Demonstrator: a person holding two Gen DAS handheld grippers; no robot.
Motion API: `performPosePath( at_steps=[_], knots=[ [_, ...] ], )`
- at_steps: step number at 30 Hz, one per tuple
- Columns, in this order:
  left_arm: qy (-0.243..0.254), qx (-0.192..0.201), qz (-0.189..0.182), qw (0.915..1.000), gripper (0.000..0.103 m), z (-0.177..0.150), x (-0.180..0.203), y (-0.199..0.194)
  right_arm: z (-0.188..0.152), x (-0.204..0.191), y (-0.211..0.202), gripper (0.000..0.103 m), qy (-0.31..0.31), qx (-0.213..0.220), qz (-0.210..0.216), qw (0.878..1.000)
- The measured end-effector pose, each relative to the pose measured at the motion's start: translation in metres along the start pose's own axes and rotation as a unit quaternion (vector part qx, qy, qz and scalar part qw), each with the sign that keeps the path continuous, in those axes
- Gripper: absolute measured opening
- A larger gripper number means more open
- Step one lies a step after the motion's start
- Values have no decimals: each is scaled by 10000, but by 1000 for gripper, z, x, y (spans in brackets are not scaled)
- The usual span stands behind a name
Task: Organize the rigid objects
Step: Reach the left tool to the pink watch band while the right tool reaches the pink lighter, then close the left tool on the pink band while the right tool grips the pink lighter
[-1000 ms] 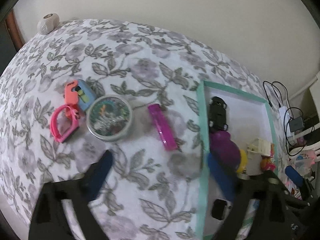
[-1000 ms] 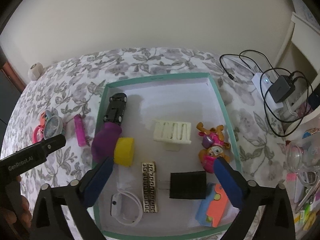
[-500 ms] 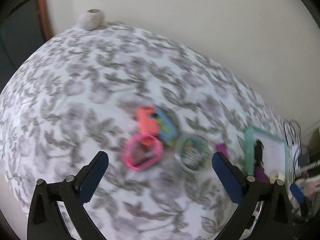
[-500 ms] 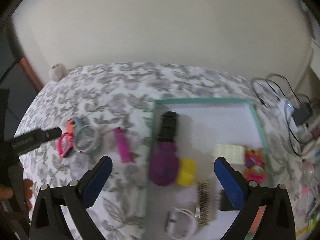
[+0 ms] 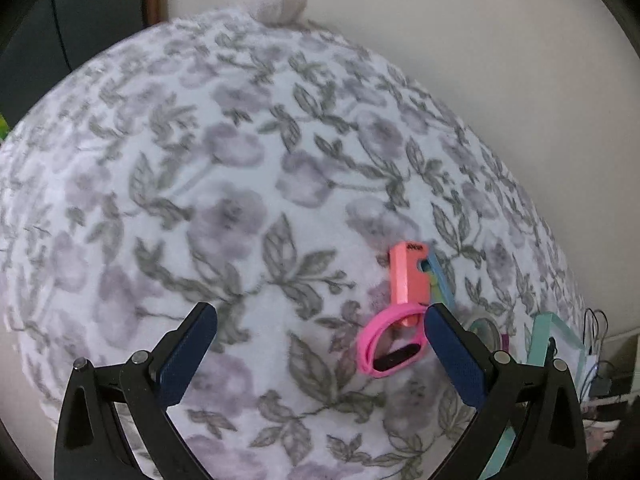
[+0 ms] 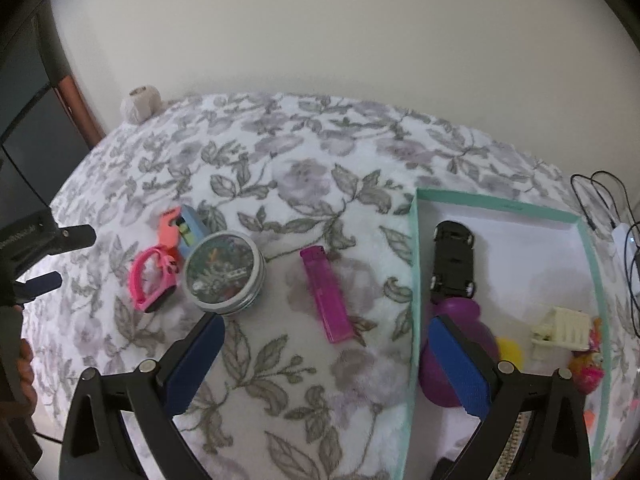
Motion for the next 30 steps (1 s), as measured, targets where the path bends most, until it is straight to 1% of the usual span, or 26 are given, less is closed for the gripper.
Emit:
performPosePath(
  at_steps=[2,7,8,10,13,14,17,18,20,21,22,24,26,27,30],
  knots=[
    [110,-100,-12,9999,103,-3,8,9,0,1,9,101,-18,-53,-46,10000],
    [372,-206,167,9990,103,-9,21,27,1,6,27,89,-56,-142,-175,9997],
    [396,-241,206,9987,103,-11,22,31,1,7,30,88,-67,-149,-222,9996],
    [429,-273,246,9984,103,-13,23,36,2,7,33,83,-218,-137,-439,9987],
    [540,-285,340,9976,103,-15,26,41,3,4,37,83,-376,-139,-586,9975],
    [579,-279,360,9973,101,-16,27,42,4,3,38,83,-410,-141,-619,9971],
    [674,-298,331,9967,89,-17,34,46,5,1,40,80,-489,-111,-688,9964],
    [714,-304,330,9964,87,-17,37,47,5,-1,41,77,-528,-109,-677,9962],
    [811,-308,338,9957,86,-19,43,50,5,-3,42,74,-573,-114,-661,9961],
    [859,-302,353,9952,83,-22,47,51,5,-3,43,71,-598,-105,-690,9958],
    [903,-310,358,9948,79,-23,50,53,4,-4,45,71,-646,-120,-749,9950],
    [968,-281,450,9939,75,-23,54,55,5,-3,49,69,-669,-169,-793,9945],
    [985,-258,474,9937,72,-24,56,56,6,-3,51,61,-662,-170,-810,9944],
    [965,-233,495,9938,67,-24,58,57,6,-2,53,56,-608,-170,-785,9949],
    [958,-167,559,9937,60,-23,58,57,7,-2,58,55,-586,-190,-765,9952]
  ],
)
Point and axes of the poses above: each gripper's, at about its wrist camera, not at the fingertips, and y roughly the way its jaws point, x to its right, z to its top, the point moved 1 cm from there along y, roughly the way its jaws point, and after that the axes turned 7 degrees about z, right-handed, at the moved point
